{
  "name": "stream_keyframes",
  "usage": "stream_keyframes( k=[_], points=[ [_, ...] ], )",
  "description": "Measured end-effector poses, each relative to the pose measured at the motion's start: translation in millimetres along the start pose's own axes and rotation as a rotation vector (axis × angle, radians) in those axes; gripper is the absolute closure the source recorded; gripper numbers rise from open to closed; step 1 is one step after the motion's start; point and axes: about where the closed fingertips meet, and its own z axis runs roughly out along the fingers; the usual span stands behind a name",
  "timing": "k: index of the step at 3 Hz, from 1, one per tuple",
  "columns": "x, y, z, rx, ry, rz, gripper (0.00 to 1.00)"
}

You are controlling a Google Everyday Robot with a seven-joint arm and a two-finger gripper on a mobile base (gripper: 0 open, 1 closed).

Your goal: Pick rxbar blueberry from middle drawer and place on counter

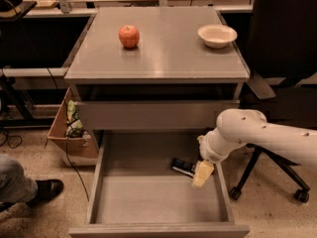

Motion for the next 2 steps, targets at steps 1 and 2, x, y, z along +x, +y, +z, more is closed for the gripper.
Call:
stream_keyframes(
  k=[1, 2],
  points=[
    [12.2, -9.6, 44.8, -0.011, -0.016, -0.011, 0.0],
    [12.2, -9.6, 44.9, -0.011, -0.016, -0.011, 0.0]
  ],
)
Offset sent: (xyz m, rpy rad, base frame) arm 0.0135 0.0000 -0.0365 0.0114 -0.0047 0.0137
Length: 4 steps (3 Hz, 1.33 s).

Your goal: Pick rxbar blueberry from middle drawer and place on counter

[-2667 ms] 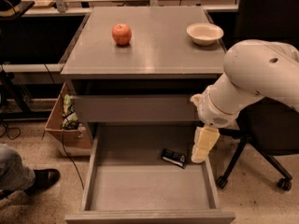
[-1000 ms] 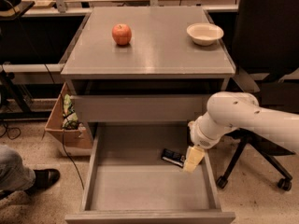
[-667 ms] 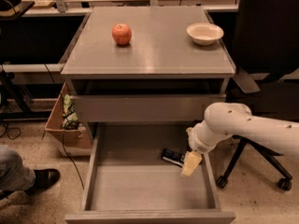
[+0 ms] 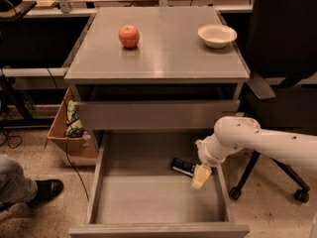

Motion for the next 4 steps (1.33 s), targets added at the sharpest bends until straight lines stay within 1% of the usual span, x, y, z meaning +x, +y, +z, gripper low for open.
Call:
stream_keyframes(
  k=[1, 2, 3, 4],
  points=[
    [-7.6, -8.4, 15.0, -0.005, -0.036, 0.019, 0.0],
    [-17.2, -27.4, 43.8, -0.029, -0.089, 0.071, 0.0],
    [-23.3, -44.9, 79.3, -0.065, -0.121, 0.154, 0.0],
    [-18.3, -56.3, 114.4, -0.072, -0.129, 0.261, 0.0]
  ],
)
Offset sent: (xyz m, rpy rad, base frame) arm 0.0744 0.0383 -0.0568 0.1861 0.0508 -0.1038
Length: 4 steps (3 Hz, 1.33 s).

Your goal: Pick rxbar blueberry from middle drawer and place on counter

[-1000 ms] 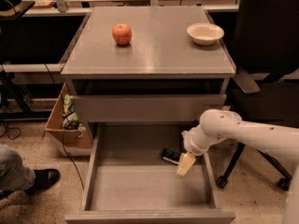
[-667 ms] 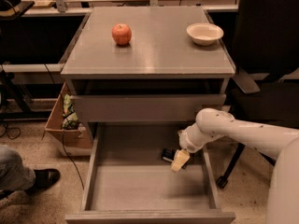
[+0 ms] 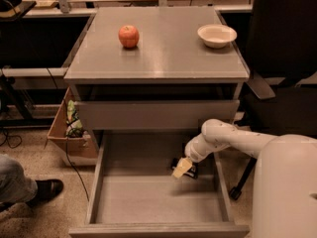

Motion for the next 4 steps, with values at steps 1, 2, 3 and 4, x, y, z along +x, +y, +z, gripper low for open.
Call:
stream_keyframes(
  k=[1, 2, 3, 4],
  points=[
    [9.6, -8.0, 27.8, 0.024, -0.004, 0.081, 0.0],
    [16.9, -13.4, 48.8, 0.063, 0.001, 0.121, 0.0],
    [22.3, -14.7, 60.4, 0.089, -0.009, 0.143, 0.15],
    [26.4, -14.7, 67.3, 0.103, -0.017, 0.155, 0.38]
  ],
)
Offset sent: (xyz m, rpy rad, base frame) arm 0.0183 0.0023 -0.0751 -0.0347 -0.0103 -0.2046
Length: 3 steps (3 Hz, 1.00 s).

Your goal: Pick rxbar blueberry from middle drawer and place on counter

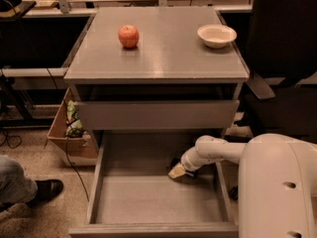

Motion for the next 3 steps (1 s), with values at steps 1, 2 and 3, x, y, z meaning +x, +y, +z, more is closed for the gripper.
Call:
stream_keyframes(
  k=[1, 2, 3],
  points=[
    [-1.8, 1.0, -3.7, 0.002, -0.004, 0.002, 0.69],
    [-3.6, 1.4, -6.9, 0.002, -0.004, 0.002, 0.92],
    [-2.8, 16.2, -23.0, 0.012, -0.031, -0.023, 1.0]
  ],
)
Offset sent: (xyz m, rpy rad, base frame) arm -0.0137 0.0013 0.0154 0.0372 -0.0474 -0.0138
